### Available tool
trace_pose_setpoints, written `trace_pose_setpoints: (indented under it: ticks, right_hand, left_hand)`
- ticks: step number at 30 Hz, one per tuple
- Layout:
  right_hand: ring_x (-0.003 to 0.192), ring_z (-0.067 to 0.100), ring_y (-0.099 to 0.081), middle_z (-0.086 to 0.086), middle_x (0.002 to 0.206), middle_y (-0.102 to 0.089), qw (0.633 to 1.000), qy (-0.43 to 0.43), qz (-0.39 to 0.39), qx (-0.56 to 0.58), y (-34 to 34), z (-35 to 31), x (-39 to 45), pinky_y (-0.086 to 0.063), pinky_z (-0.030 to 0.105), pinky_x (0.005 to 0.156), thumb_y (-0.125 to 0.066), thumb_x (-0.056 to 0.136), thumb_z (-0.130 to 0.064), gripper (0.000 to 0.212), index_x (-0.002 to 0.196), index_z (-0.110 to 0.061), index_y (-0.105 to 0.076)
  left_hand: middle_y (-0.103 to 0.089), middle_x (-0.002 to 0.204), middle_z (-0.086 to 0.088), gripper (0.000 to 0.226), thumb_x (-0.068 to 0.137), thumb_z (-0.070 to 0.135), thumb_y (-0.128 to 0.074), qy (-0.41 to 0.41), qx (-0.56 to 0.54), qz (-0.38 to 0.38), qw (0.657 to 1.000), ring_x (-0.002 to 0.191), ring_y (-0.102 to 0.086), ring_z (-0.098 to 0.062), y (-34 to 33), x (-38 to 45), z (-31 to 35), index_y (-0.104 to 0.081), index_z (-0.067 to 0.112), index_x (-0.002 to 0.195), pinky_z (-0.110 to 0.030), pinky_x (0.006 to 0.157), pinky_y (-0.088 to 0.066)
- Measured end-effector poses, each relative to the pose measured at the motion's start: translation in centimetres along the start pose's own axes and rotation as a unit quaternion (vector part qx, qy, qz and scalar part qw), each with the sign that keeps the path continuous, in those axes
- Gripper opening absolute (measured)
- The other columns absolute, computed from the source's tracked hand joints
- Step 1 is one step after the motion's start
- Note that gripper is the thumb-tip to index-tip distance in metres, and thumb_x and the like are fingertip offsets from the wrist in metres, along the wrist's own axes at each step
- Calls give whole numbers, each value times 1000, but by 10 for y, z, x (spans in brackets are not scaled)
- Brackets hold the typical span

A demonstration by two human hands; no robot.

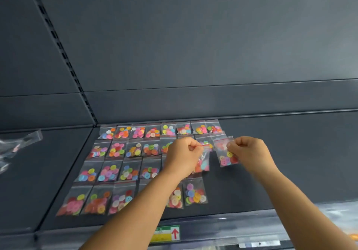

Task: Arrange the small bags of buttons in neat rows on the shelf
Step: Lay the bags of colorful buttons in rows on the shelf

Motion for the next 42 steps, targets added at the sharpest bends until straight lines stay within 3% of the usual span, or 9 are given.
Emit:
trace_pose_setpoints:
  ticks: [3,6,9,11,13,18,24,34,42]
  right_hand:
    - [43,5,-51,-5,53,-63,999,-5,-1,-45,8,12,2,-38,18,42,-60,85,-19,18,69,-12,-65]
    - [56,13,-57,-5,60,-64,997,0,0,-79,6,18,4,-43,23,51,-61,85,-20,14,72,-14,-64]
    - [78,18,-61,-5,83,-64,989,21,1,-143,2,19,3,-43,25,66,-60,87,-22,10,94,-16,-62]
    - [90,21,-58,-3,99,-57,979,60,13,-194,3,15,1,-39,25,70,-61,87,-23,23,110,-19,-60]
    - [91,18,-54,-5,101,-51,970,110,-4,-218,-1,9,-2,-39,25,72,-63,85,-22,27,112,-23,-62]
    - [95,21,-52,-9,91,-51,945,200,-95,-242,-24,4,-15,-41,26,80,-69,80,-23,16,94,-28,-72]
    - [108,19,-48,-3,112,-55,947,172,-73,-261,-20,6,-14,-42,27,86,-62,87,-32,23,108,-28,-69]
    - [114,18,-43,-3,121,-51,936,175,-71,-296,-24,-4,-17,-36,22,80,-59,88,-34,27,112,-25,-65]
    - [121,20,-42,-2,130,-51,915,259,-86,-296,-57,-50,-34,-39,26,93,-56,90,-35,41,130,-24,-53]
  left_hand:
    - [-66,84,8,11,90,20,-59,-10,15,-15,1000,71,-56,-1,-21,1,10,-69,15,91,-12,60,-43]
    - [-70,92,3,13,92,18,-57,-32,68,-23,997,75,-60,-6,-33,1,17,-68,13,93,-16,64,-49]
    - [-66,110,2,22,94,24,-55,-53,180,-5,982,99,-59,-14,-34,1,17,-64,15,112,-29,85,-52]
    - [-56,125,4,34,94,29,-53,-86,240,15,967,119,-45,-16,-30,-2,19,-55,18,126,-30,100,-41]
    - [-51,130,6,37,96,29,-50,-129,248,-2,960,124,-38,-14,-32,-8,24,-52,20,132,-29,106,-33]
    - [-57,127,3,32,97,27,-48,-177,256,-90,946,119,-42,-15,-56,-26,23,-61,15,124,-29,102,-36]
    - [-57,127,1,31,96,27,-51,-165,251,-107,948,119,-44,-17,-61,-22,20,-62,12,121,-30,97,-39]
    - [-49,136,2,38,96,27,-51,-170,253,-107,947,126,-39,-14,-56,-24,26,-53,13,132,-28,103,-34]
    - [-44,141,5,47,96,31,-50,-148,280,-37,948,130,-36,-11,1,-35,17,-41,21,141,-27,108,-32]
Point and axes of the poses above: each hand's wrist, its own x-axis towards the middle knuckle, its own y-axis out of the back of the hand, z = x × y, the point moved 9 cm from there along x, towards the middle knuckle
